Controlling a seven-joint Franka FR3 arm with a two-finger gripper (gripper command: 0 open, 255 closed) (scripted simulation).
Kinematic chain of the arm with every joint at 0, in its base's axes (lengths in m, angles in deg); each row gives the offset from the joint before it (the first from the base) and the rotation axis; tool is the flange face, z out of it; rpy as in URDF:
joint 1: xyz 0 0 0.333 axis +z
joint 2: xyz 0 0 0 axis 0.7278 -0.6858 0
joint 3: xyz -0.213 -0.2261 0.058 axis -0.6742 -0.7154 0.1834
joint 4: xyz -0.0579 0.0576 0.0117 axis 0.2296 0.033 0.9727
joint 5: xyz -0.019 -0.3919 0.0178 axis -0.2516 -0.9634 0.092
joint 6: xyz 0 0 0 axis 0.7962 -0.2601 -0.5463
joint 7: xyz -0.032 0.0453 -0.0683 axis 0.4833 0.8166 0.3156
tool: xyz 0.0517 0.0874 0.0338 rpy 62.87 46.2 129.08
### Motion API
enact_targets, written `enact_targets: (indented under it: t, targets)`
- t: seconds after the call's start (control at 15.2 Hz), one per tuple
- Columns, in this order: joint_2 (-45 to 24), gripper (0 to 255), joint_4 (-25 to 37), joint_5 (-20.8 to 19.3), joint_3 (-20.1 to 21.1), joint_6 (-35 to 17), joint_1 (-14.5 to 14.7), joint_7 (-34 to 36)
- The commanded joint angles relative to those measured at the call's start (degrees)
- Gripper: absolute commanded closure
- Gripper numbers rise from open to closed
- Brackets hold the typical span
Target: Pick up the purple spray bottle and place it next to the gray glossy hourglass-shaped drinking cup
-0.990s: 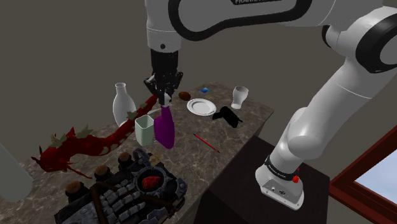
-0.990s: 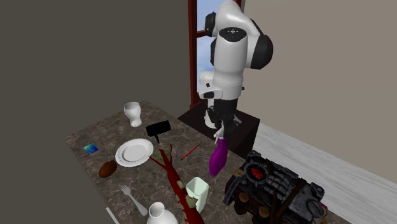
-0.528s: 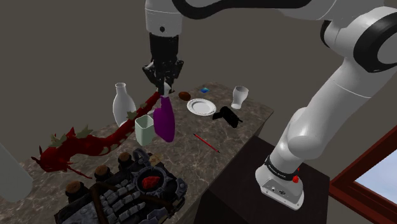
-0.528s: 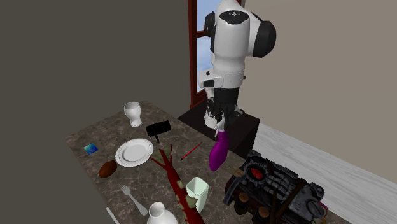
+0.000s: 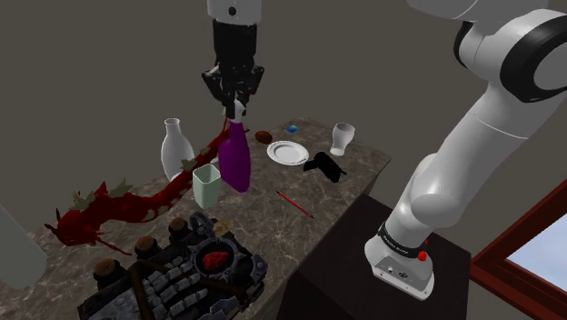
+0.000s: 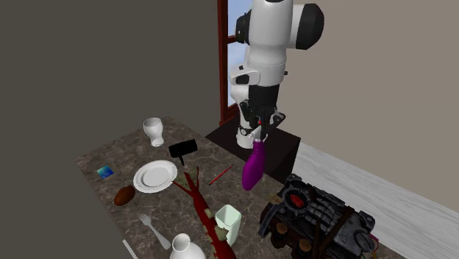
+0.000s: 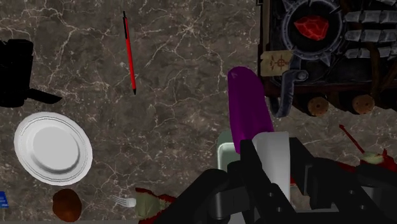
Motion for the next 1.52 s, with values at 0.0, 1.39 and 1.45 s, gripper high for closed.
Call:
enact_targets:
  t: [0.0, 1.39, 1.45]
  targets:
    - [-0.5, 255, 2.2, -0.2, 0.1, 1.7, 0.0, 0.2]
    - [-11.2, 255, 31.0, -5.6, 2.5, 21.2, 2.5, 4.1]
    - [-8.9, 255, 28.4, -4.3, 1.5, 20.6, 1.1, 2.2]
